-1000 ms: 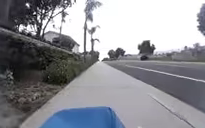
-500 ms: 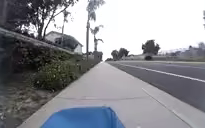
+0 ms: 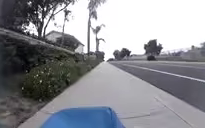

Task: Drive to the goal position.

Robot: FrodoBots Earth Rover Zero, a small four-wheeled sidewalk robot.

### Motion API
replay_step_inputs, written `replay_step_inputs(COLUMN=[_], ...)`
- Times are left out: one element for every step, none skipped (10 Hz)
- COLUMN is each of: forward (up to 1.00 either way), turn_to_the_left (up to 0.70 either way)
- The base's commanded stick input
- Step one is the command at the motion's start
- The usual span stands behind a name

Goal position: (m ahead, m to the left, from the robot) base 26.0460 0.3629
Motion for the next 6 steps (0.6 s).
replay_step_inputs(forward=[1.00, 1.00, 1.00, 1.00, 1.00, 1.00], turn_to_the_left=[0.00, 0.00, 0.00, 0.00, 0.00, 0.00])
